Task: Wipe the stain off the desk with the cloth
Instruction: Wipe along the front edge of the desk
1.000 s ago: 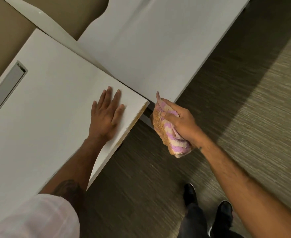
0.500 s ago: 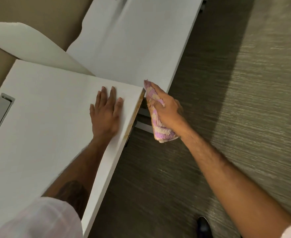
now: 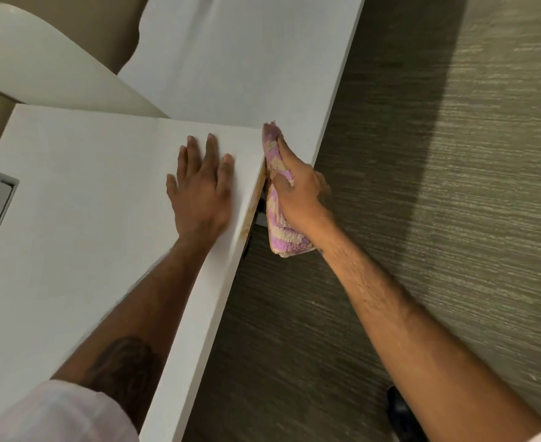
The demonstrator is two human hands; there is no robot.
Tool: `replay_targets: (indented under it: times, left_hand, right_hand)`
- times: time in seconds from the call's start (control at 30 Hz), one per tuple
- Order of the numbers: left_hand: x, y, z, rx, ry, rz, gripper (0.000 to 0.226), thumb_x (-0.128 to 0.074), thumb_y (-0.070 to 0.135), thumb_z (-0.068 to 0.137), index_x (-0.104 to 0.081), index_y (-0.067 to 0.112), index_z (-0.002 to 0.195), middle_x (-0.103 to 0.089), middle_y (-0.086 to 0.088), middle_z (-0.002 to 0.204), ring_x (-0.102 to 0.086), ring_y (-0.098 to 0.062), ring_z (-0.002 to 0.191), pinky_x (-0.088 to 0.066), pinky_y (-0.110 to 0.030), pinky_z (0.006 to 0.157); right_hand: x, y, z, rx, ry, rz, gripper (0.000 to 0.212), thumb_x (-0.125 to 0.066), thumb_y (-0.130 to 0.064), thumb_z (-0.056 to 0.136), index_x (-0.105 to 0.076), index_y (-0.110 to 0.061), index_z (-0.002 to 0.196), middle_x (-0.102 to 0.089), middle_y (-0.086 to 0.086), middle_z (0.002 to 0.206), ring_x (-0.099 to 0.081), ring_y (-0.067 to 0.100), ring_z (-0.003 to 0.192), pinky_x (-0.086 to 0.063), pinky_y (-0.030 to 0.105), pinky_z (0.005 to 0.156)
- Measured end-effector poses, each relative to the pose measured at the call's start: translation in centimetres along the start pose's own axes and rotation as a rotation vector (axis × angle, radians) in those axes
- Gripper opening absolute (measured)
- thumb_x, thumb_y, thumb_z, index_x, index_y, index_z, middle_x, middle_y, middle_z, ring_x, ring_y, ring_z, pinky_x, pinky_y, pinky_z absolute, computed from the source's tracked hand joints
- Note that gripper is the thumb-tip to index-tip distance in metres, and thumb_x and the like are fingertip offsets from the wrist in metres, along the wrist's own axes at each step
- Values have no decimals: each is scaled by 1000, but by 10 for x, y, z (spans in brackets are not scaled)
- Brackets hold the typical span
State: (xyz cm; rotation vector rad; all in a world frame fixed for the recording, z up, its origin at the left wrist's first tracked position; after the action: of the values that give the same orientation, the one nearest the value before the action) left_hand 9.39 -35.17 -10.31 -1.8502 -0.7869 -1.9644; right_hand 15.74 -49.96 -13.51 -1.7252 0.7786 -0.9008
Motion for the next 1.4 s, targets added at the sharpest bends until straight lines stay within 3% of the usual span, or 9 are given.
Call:
replay_targets:
  times: [0.23,0.4,0.47,0.53,0.63,0.93,1.1,1.2,1.4]
  left_hand:
    - [-1,0,-4,-4,1,15,59,-14,55,102,-15,33,156,-8,-3,167,-3,-21,154,-8,-58,120]
    - [-1,-1,-2,-5,-1,27,60,-12,57,101,-13,34,156,-7,-2,167,-2,-21,154,-7,-57,119]
    - [-1,-1,-2,-8,-2,26,60,-12,57,101,-12,33,156,-7,-3,168,-2,-21,154,-7,-57,119]
    - [-1,0,-4,-11,-1,24,61,-13,57,101,-13,33,157,-7,-3,167,-2,-22,154,-6,-57,119]
    - [-1,0,-4,-13,-6,27,62,-11,59,100,-12,33,157,-6,-3,168,-1,-22,154,-6,-58,119]
    - [-1,1,-3,-20,-3,33,64,-10,59,99,-11,32,157,-6,-4,168,-1,-23,154,-6,-59,119]
    - [-1,-2,-1,-28,-12,42,70,-7,62,95,-10,31,158,-4,-4,168,1,-23,154,-5,-59,119]
    - [-2,-2,-1,-26,-8,32,67,-10,61,97,-11,32,157,-5,-3,168,0,-23,154,-5,-58,120]
    - [-2,0,-2,-24,2,26,62,-14,57,101,-13,31,157,-6,-3,168,-1,-22,154,-5,-58,120]
  right_hand:
    - [3,-6,-15,47,-41,-112,58,-46,-19,102,-23,-34,154,-44,1,153,-50,29,132,-44,37,106]
    - [2,-6,-31,73,-80,-75,63,-44,-18,103,-17,-45,152,-31,-14,156,-62,23,116,-43,19,84]
    - [-3,-2,-38,81,-101,-59,65,-45,-16,102,-17,-45,152,-30,-13,157,-66,12,83,-50,23,77]
    - [-8,2,-42,85,-107,-61,65,-46,-16,101,-18,-42,153,-35,-9,155,-40,-4,57,-44,17,55]
    - [-10,4,-48,79,-120,-76,64,-47,-15,101,-19,-38,154,-38,-8,154,-30,-5,51,-29,10,44]
    - [-16,0,-79,120,-141,-182,65,-49,-14,99,-21,-33,154,-50,-2,148,-41,-2,47,-40,7,45]
    - [-27,5,-103,92,-201,-110,66,-49,-15,99,-18,-32,155,-40,-5,154,-70,14,82,-55,16,77]
    - [-28,7,-109,92,-223,-91,66,-50,-14,99,-18,-30,154,-37,-7,155,-65,20,112,-44,15,92]
    - [-28,12,-118,136,-311,-113,67,-50,-10,97,-20,-29,154,-33,-6,157,-57,27,125,-46,37,107]
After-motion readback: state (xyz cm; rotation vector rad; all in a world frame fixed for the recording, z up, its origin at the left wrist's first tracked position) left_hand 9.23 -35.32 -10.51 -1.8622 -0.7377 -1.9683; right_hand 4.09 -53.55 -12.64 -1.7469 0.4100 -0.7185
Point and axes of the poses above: each hand's wrist, its own z-axis towards the middle knuckle, its own x-axis out of the back of the hand, y = z × x, the point moved 1 cm from there along z, towards the middle knuckle
